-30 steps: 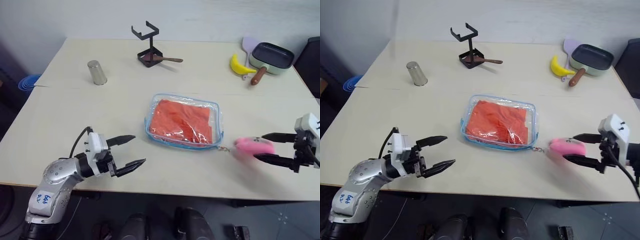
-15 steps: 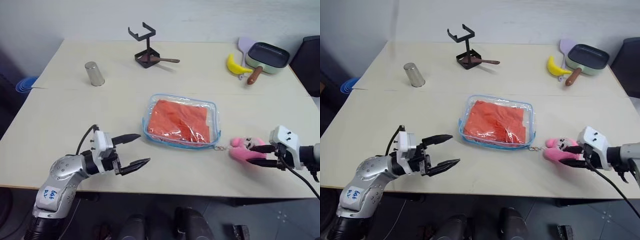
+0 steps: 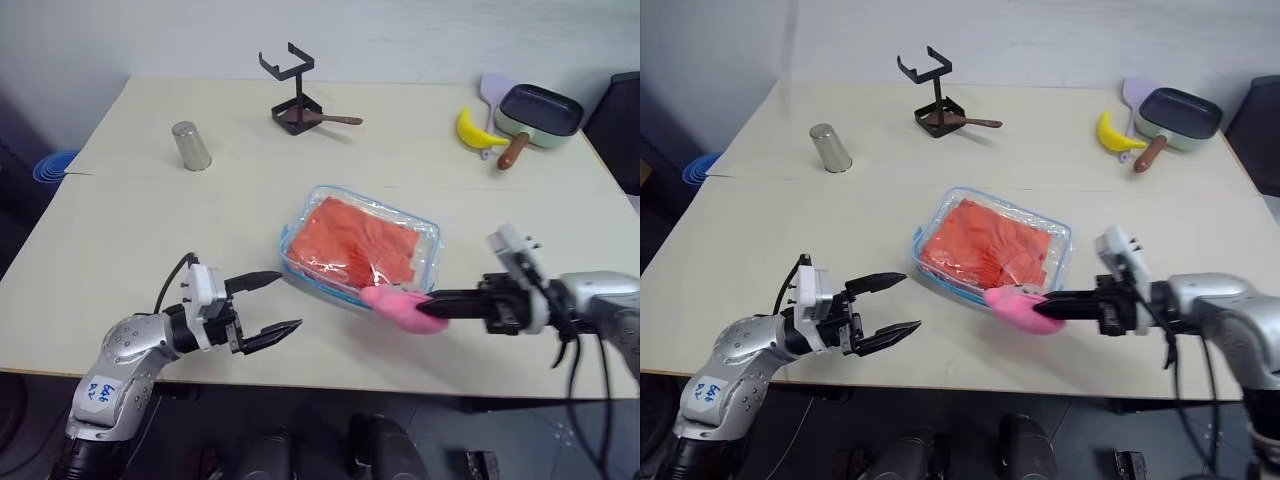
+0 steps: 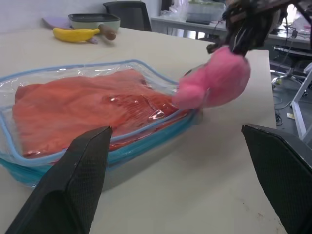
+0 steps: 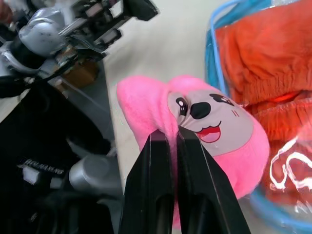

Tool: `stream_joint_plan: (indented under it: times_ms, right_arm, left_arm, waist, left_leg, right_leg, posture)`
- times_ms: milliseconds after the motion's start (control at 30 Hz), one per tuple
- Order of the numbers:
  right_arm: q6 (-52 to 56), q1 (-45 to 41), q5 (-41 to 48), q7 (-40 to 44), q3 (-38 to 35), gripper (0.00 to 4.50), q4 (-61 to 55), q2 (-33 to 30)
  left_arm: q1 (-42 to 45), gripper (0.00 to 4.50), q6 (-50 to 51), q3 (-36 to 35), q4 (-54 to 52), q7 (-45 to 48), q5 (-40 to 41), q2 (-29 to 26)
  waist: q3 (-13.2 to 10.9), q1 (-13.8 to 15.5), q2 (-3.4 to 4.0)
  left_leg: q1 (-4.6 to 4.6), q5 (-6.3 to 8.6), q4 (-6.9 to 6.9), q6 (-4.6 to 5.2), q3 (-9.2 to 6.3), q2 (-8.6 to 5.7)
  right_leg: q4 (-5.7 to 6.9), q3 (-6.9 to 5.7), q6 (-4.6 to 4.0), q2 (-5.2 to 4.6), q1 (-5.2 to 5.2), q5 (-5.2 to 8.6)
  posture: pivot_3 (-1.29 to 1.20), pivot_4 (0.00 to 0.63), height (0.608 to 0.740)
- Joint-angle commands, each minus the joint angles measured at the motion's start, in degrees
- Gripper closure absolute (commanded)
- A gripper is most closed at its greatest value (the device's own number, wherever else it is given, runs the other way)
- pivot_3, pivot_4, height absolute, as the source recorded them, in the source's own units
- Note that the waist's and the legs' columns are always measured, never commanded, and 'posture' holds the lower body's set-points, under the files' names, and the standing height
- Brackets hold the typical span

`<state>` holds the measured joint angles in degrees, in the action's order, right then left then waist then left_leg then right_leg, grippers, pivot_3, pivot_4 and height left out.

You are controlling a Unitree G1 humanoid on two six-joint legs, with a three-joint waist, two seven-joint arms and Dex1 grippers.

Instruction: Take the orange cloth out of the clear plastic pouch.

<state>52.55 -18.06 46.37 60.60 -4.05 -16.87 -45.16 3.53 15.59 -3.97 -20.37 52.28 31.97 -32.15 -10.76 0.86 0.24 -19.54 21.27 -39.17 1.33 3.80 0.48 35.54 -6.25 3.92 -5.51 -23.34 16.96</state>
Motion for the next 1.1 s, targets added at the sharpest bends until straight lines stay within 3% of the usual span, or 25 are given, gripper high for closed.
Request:
stream_joint_plan:
  times_ms: [33,167,333,433,600,733,833,967,1033,1100]
  right_arm:
    - [-8.2,1.37,-5.87,0.98,3.71,3.95,0.93,1.2]
    - [-16.25,4.87,-8.71,7.3,2.8,2.69,1.2,-1.53]
    - [-13.97,7.62,-1.84,12.46,-7.05,1.12,-1.14,-7.49]
    - [-8.67,8.36,2.78,14.23,-10.64,1.12,-0.24,-11.55]
    - [-11.85,6.46,-1.61,17.71,-10.04,1.12,7.96,-14.36]
    - [-46.98,-1.78,-24.38,19.82,0.75,1.12,20.91,-9.84]
    - [-62.98,-10.27,-32.88,18.24,6.48,1.12,31.25,-3.39]
    - [-78.66,-16.84,-40.04,18.75,11.78,1.12,41.81,0.91]
    - [-83.54,-19.41,-41.37,18.93,13.28,1.07,45.38,2.7]
    - [-86.53,-20.96,-42.09,19.83,14.48,1.46,48.07,3.6]
  left_arm:
    - [0.77,0.0,0.97,0.48,-2.36,1.45,2.05,-0.43]
    - [1.0,0.0,3.01,1.43,-2.96,3.62,3.03,-1.85]
    - [1.48,0.0,1.85,2.5,-1.69,5.19,1.18,-2.39]
    - [2.61,0.0,0.06,4.48,-0.17,6.02,-1.3,-2.09]
    - [5.92,0.0,-2.89,8.71,2.9,7.7,-5.06,-1.06]
    - [10.07,0.0,-5.59,13.49,6.51,9.47,-8.88,0.74]
    - [14.42,0.0,-6.31,18.06,10.98,9.42,-12.84,3.33]
    - [18.55,0.0,1.91,20.13,14.47,7.21,-10.94,8.29]
    - [20.05,0.41,6.33,21.35,14.56,7.32,-10.17,9.64]
    - [21.11,0.91,10.35,22.52,14.86,6.78,-10.68,10.16]
  waist:
    - [0.0,0.19,0.02]
    - [0.0,0.55,0.02]
    - [0.0,0.5,0.02]
    - [0.0,0.5,0.01]
    - [0.0,0.49,0.01]
    - [0.0,0.32,0.01]
    - [0.0,-0.39,-0.02]
    - [0.0,-0.68,-0.02]
    - [0.0,-0.79,-0.02]
    - [0.0,-0.88,-0.02]
  left_leg:
    - [-0.05,-0.01,-0.02,0.01,0.01,-0.03]
    - [-0.15,-0.03,-0.03,0.07,0.0,-0.1]
    - [-0.15,-0.05,-0.05,0.12,0.0,-0.11]
    - [-0.13,-0.05,-0.05,0.12,-0.01,-0.09]
    - [-0.11,-0.05,-0.05,0.12,0.03,-0.09]
    - [-0.09,-0.07,-0.07,0.14,0.12,-0.16]
    - [0.04,-0.11,-0.06,0.08,0.31,-0.19]
    - [-0.1,-0.16,-0.07,0.06,0.28,-0.17]
    - [-0.23,-0.18,-0.2,0.1,0.16,-0.19]
    - [-0.38,-0.17,-0.39,0.11,0.02,-0.17]
  right_leg:
    - [0.01,0.0,0.0,-0.01,-0.02,0.0]
    - [0.04,-0.04,0.05,-0.03,-0.06,-0.03]
    - [0.0,-0.02,0.11,-0.04,-0.02,-0.06]
    - [-0.03,-0.02,0.11,-0.03,-0.02,-0.06]
    - [-0.03,0.0,0.11,-0.03,-0.02,-0.06]
    - [0.0,0.05,0.11,-0.03,-0.03,-0.06]
    - [0.07,0.14,0.11,0.05,-0.04,-0.06]
    - [0.35,0.08,0.11,0.05,-0.13,-0.06]
    - [0.34,-0.03,0.13,0.01,-0.14,-0.07]
    - [0.34,-0.13,0.15,0.0,-0.14,-0.08]
  posture:
    - [0.0,0.15,0.74]
    - [0.0,0.15,0.74]
    - [0.0,0.15,0.74]
    - [0.0,0.15,0.74]
    - [0.0,0.15,0.74]
    - [0.0,0.15,0.74]
    - [0.0,0.15,0.74]
    - [0.0,0.15,0.74]
    - [0.0,0.15,0.74]
    - [0.0,0.15,0.74]
